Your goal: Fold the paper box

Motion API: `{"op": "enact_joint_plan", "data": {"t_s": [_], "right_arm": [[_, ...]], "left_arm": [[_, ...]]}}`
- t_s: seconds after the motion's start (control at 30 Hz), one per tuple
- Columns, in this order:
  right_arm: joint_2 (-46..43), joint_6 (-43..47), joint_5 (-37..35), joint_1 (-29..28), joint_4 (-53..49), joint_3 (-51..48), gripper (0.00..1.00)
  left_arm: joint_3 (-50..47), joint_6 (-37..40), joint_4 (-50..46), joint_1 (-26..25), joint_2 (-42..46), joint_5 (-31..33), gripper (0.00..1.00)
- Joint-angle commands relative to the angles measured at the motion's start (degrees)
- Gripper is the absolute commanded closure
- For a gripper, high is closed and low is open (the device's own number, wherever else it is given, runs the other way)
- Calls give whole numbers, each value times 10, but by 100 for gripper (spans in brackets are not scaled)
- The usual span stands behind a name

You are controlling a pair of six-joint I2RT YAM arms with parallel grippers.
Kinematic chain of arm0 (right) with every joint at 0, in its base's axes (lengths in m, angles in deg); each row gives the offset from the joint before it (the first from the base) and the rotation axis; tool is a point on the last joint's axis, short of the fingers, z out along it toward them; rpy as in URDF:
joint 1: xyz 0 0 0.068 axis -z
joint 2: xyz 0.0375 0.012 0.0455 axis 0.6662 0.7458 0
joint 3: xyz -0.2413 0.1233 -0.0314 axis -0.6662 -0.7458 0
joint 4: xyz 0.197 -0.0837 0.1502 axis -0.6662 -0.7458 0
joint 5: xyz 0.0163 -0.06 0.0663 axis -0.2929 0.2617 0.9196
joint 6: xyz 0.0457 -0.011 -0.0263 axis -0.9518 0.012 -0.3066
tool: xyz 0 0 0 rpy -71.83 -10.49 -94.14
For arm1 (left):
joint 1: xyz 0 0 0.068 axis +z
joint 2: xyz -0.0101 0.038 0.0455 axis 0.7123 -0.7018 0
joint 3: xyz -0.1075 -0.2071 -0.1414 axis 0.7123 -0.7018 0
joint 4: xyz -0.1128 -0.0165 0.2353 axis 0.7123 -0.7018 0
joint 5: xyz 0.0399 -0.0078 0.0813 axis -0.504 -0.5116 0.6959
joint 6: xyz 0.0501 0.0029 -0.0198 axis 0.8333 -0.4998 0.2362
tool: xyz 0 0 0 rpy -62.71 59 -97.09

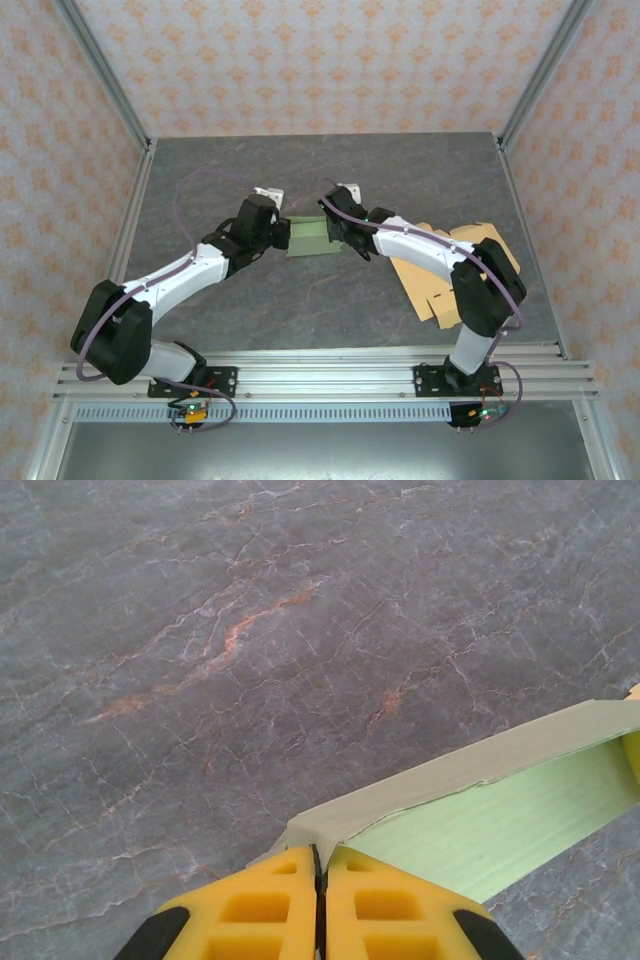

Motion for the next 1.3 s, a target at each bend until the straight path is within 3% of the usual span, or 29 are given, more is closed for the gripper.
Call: {"op": "enact_joint_plan", "data": {"t_s": [0.0,0.43,0.67,1.03,1.27], "right_arm": [[22,-8,-2,-11,-42,5,91],[26,-8,-11,-23,-42,3,90],[28,-10,-12,-25,-39,0,90],[25,-13,-15,-25,-38,-5,90],[21,-24,-4,-25,-8,-21,89]], "left_arm": [[20,-53,17,0,3,-23,91],[29,-118,12,-1,-2,-38,90],[94,-130,-91,0,-35,-28,90],[79,-160,-80,0,-30,-40,90],[0,-153,-31,-5,-2,-24,91]]}}
